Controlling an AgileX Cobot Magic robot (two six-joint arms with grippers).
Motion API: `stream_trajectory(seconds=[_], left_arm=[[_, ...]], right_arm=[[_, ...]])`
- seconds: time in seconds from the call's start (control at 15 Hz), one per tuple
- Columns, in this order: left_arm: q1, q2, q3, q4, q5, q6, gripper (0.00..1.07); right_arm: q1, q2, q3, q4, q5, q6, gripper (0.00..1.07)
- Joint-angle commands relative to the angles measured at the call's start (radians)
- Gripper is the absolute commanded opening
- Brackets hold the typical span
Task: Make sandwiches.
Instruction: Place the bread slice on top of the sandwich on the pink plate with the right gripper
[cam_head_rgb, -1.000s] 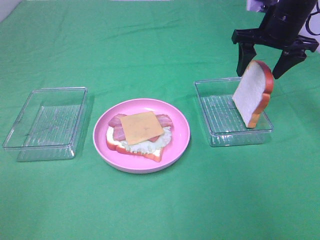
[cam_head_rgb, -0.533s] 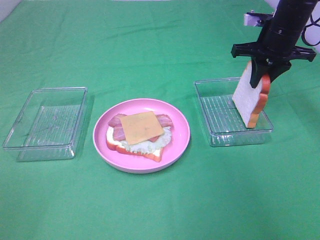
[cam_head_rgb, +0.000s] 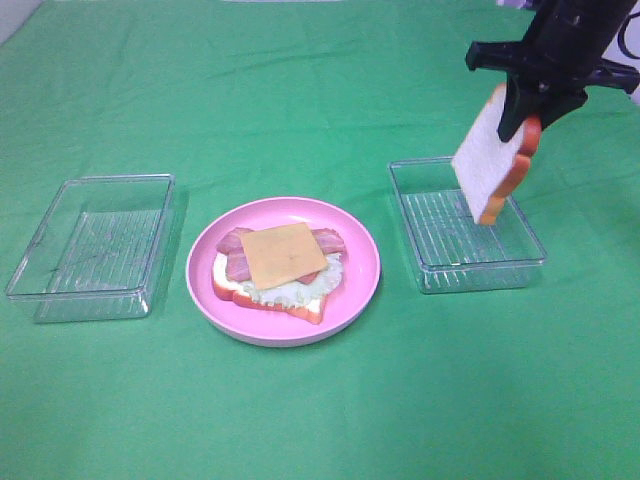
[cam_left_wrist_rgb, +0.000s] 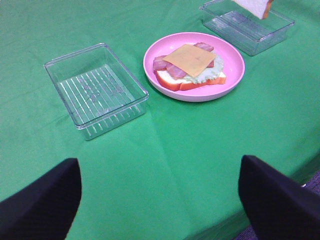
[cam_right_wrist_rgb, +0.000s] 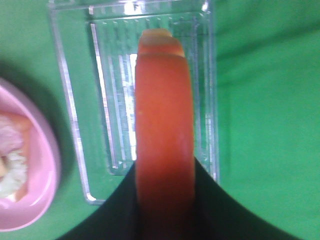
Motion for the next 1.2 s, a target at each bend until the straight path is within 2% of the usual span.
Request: stream_trajectory(seconds=[0.07,0.2,0.27,0.47,0.6,0.8,0.93,1.2], left_arm=[[-0.001,-0.008,0.005,-0.004,-0.010,0.002,0.81],[-0.001,-0.008,0.005,-0.004,-0.010,0.002,0.81],[-0.001,-0.008,0.005,-0.004,-0.010,0.002,0.81],[-0.001,-0.008,0.005,-0.004,-0.010,0.002,0.81],[-0.001,-0.008,0.005,-0.004,-0.010,0.002,0.81],[-0.001,-0.008,0.005,-0.004,-0.010,0.002,0.81],[-0.001,-0.008,0.005,-0.004,-0.010,0.002,0.81],[-0.001,-0.008,0.005,-0.004,-0.010,0.002,0.81]], right_arm=[[-0.002,-0.047,0.003,0.118,0.011,-0.056,0.00],[0.000,-0.053,0.003,0.280,0.022,-0.119,0.00],[0.011,-0.052,0.032,0.442,0.009,-0.179,0.00],[0.074,-0.052,0.157,0.683,-0.052,-0.314,0.00],[0.152,-0.048,0.248,0.754,-0.140,-0.355,0.00],[0.232,-0.011,0.313,0.830,-0.228,-0.388,0.00],[0.273,0.055,0.321,0.869,-0.276,-0.390,0.00],[0.277,0.140,0.321,0.871,-0.291,-0.355,0.00]])
